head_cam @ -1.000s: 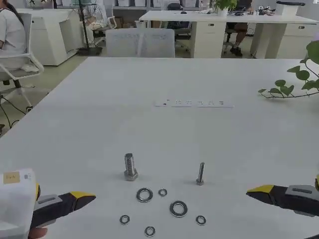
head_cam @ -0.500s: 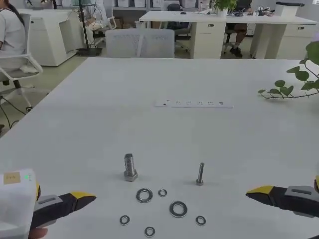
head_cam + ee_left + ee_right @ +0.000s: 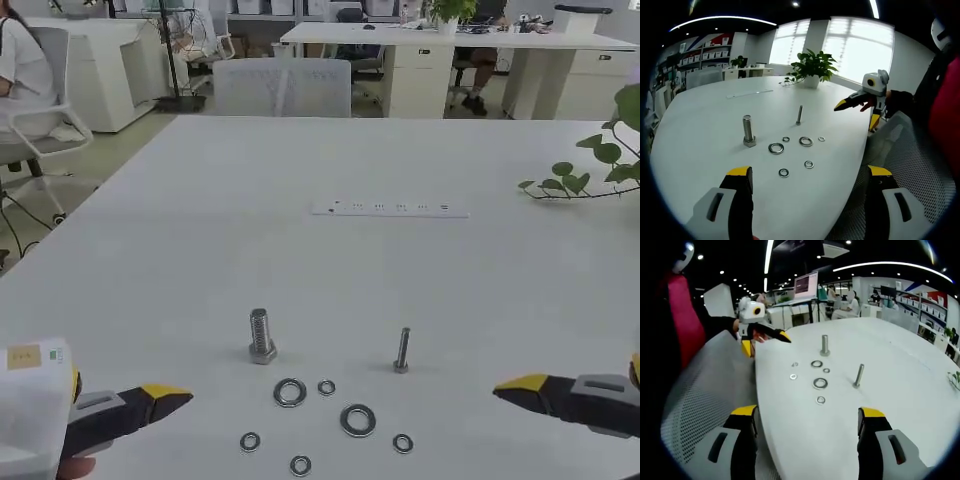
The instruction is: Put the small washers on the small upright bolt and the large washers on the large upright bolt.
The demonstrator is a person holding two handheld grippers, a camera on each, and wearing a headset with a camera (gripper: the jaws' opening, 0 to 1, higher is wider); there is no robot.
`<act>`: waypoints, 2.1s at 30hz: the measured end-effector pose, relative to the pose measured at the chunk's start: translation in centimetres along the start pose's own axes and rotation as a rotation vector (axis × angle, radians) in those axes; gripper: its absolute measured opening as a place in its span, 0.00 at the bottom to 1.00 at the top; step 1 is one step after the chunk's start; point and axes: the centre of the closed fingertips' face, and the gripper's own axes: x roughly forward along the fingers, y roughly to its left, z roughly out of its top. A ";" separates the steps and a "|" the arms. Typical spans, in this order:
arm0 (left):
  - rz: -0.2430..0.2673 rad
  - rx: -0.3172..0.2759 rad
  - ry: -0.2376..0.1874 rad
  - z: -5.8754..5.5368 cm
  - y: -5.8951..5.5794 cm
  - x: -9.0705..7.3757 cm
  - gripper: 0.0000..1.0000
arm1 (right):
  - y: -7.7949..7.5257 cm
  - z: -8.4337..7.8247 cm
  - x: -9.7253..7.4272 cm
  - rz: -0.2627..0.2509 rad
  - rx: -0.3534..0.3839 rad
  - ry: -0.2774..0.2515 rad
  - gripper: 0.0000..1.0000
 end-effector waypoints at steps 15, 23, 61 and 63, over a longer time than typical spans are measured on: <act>-0.001 0.002 0.001 0.0 0.0 0.0 0.93 | 0.1 -0.1 -0.1 0.005 -0.003 0.009 0.83; -0.001 0.004 -0.003 0.1 -0.1 0.0 0.93 | 0.1 -0.1 -0.1 0.006 -0.005 0.014 0.82; 0.001 0.012 -0.006 0.1 -0.2 -0.1 0.92 | -0.2 0.6 0.5 0.025 -0.045 0.047 0.80; 0.004 0.012 -0.007 0.1 -0.1 -0.1 0.92 | -0.2 0.8 0.8 0.032 -0.055 0.052 0.80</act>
